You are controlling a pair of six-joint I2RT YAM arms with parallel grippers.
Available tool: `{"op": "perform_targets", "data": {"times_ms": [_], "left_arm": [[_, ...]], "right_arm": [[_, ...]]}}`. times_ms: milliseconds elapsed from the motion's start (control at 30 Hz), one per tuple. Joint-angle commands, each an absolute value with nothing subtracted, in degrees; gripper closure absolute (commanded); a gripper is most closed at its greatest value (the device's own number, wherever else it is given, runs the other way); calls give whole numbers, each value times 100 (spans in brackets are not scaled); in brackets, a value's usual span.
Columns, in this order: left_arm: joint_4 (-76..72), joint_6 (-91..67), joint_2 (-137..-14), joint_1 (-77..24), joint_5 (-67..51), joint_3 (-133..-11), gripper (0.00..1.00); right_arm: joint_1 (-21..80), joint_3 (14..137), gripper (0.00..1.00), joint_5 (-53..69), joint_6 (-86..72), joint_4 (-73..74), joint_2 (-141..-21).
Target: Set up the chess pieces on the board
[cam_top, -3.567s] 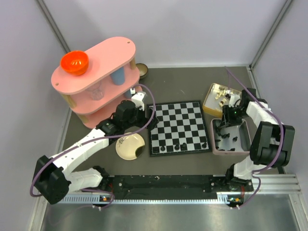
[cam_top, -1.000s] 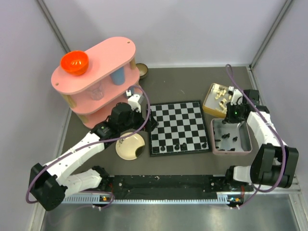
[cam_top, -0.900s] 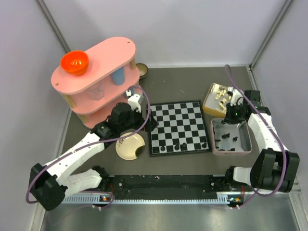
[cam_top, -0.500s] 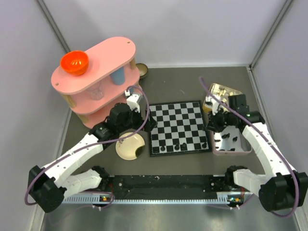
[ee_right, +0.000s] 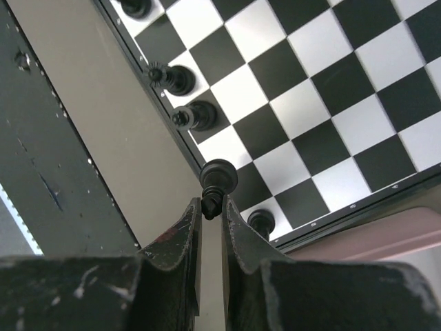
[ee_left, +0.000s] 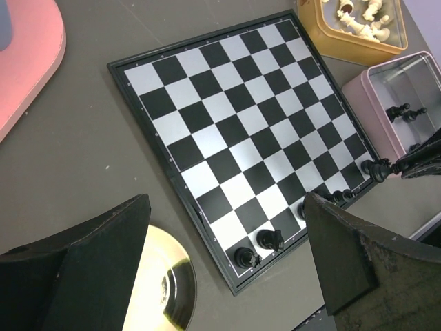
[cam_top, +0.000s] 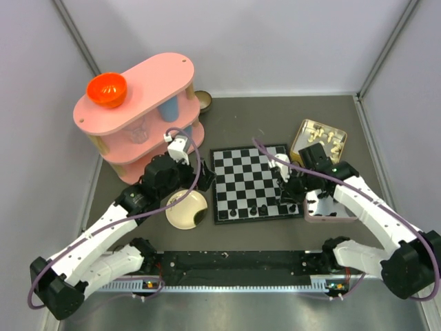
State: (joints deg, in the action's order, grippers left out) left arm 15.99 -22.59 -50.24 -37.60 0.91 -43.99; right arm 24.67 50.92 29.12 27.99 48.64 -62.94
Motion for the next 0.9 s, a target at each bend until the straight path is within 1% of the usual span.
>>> {"op": "perform_targets", "data": {"times_ms": [0, 400, 867], "left_arm": [[1582, -2373, -4808, -3744, 290, -4237, 3], [1617, -2426, -4711, -3744, 308, -4131, 3], [1573, -2479, -4702, -3735, 316, -4078, 3]], "right_arm": [[2654, 4869, 98, 2594, 3015, 4729, -6381], [2760, 4483, 97, 2127, 2900, 4289, -6627], [2821, 4421, 97, 2039, 2813, 4140, -6697]]}}
